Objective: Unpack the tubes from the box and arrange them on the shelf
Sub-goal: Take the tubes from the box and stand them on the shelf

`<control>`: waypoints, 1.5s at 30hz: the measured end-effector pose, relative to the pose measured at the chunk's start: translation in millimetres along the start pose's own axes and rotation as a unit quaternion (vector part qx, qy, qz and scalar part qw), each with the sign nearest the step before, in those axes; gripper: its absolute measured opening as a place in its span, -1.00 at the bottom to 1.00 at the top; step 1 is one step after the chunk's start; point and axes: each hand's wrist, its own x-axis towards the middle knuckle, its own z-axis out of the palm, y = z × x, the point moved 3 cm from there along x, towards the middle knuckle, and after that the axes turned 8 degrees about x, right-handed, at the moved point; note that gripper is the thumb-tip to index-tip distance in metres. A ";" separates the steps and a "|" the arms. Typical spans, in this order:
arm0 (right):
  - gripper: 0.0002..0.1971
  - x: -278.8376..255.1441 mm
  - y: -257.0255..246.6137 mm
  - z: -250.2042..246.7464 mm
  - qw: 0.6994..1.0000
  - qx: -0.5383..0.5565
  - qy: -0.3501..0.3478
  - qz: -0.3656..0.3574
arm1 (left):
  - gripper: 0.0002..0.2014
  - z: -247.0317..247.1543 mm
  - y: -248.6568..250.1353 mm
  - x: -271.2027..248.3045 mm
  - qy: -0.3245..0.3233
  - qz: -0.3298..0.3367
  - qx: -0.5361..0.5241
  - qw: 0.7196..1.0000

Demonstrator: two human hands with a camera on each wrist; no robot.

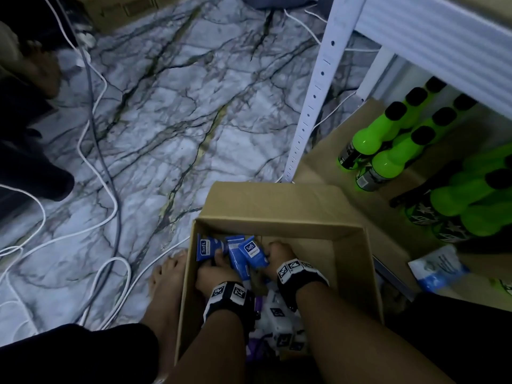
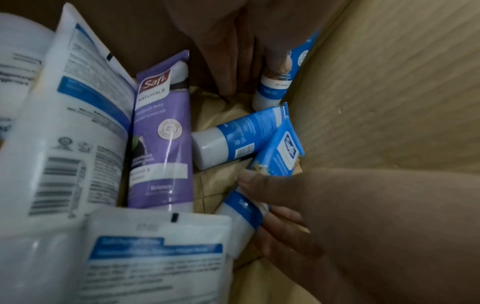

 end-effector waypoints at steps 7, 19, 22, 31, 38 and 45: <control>-0.37 -23.4 3.2 -22.2 0.999 0.050 -0.005 0.010 | -0.55 -13.7 -2.5 -8.8 0.013 0.099 0.101 0.990; -0.56 -110.4 -11.5 -89.1 0.991 0.052 0.095 -0.076 | -0.65 -62.2 24.7 -66.3 -0.019 0.312 -0.046 0.949; -0.59 -136.1 -14.4 -114.5 0.983 0.073 0.138 -0.100 | -0.58 -68.1 45.1 -85.5 -0.096 0.336 -0.159 0.923; -0.47 -234.9 -27.0 -204.3 0.923 0.154 0.306 -0.174 | -0.82 -99.7 124.3 -171.7 -0.204 0.463 -0.253 0.825; -0.49 -326.7 -39.4 -264.2 0.882 0.146 0.387 -0.226 | -0.79 -138.9 180.2 -267.2 -0.265 0.541 -0.278 0.748; -0.47 -404.7 -31.4 -315.6 0.827 0.197 0.454 -0.266 | -0.74 -156.7 221.9 -350.0 -0.306 0.602 -0.263 0.689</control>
